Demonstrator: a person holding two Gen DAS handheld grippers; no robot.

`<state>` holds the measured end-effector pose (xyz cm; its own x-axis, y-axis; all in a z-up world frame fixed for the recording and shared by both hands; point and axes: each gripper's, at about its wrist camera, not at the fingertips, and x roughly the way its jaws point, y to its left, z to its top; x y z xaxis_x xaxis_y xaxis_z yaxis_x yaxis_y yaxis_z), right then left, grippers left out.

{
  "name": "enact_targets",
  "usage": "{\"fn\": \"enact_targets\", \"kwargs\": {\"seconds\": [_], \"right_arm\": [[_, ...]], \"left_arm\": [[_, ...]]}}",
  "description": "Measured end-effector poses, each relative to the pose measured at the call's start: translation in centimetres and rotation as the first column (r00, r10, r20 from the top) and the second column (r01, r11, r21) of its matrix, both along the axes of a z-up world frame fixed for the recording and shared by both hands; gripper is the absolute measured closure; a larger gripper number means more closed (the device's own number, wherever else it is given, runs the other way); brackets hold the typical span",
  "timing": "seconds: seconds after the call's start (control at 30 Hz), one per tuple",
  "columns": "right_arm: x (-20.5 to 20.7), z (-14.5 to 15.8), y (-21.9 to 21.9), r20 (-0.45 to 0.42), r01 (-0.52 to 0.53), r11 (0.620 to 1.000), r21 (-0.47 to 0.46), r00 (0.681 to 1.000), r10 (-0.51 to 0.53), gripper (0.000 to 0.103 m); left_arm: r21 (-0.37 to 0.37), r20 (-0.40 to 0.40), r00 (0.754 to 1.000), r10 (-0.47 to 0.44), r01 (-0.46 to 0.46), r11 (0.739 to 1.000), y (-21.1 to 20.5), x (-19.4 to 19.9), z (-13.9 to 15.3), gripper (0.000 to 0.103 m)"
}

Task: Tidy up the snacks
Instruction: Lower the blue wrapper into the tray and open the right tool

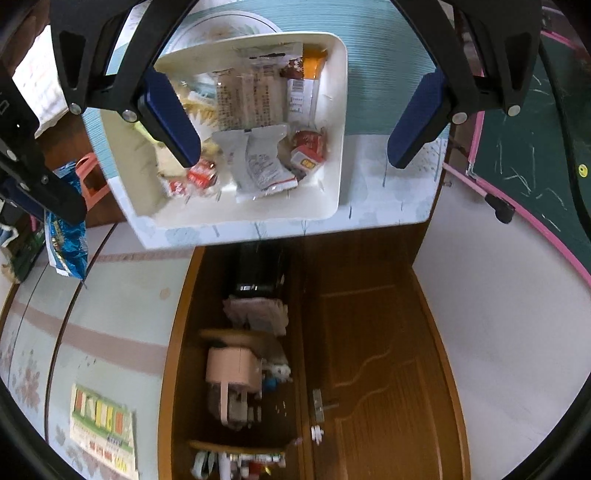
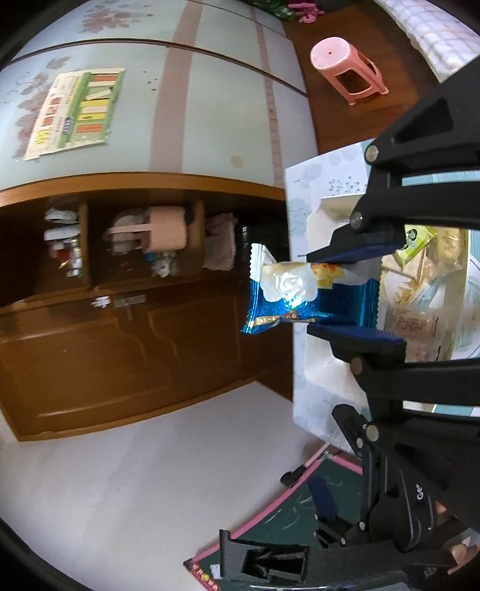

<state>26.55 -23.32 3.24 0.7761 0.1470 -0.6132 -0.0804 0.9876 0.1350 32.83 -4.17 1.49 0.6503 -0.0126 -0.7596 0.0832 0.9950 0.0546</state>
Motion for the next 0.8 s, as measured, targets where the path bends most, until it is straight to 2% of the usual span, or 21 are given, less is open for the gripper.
{"fn": "enact_targets", "kwargs": {"seconds": [0.1, 0.23, 0.33, 0.5, 0.8], "right_arm": [[0.9, -2.3, 0.2, -0.053, -0.011, 1.0, -0.013, 0.999, 0.01, 0.068], [1.8, -4.9, 0.0, -0.119, -0.001, 1.0, -0.01, 0.993, 0.0, 0.047], [2.0, -5.8, -0.1, -0.137, 0.006, 1.0, -0.005, 0.991, -0.007, 0.046], [2.1, -5.9, 0.0, -0.147, 0.003, 1.0, -0.001, 0.989, -0.003, 0.046], [1.2, -5.1, 0.7, -0.139, -0.006, 1.0, -0.008, 0.99, 0.005, 0.046]], "left_arm": [[0.01, -0.05, 0.999, 0.002, -0.001, 1.0, -0.2, 1.3, -2.5, 0.002], [-0.01, -0.118, 0.993, 0.001, -0.003, 1.0, 0.0, 2.3, -5.2, 0.002], [-0.013, -0.139, 0.99, 0.005, -0.007, 1.0, 0.1, 2.6, -6.3, 0.002], [-0.012, -0.144, 0.99, -0.006, 0.004, 1.0, 0.0, 2.3, -6.6, 0.002], [0.0, -0.123, 0.992, -0.029, 0.029, 1.0, -0.5, 0.7, -5.2, 0.002]]}}
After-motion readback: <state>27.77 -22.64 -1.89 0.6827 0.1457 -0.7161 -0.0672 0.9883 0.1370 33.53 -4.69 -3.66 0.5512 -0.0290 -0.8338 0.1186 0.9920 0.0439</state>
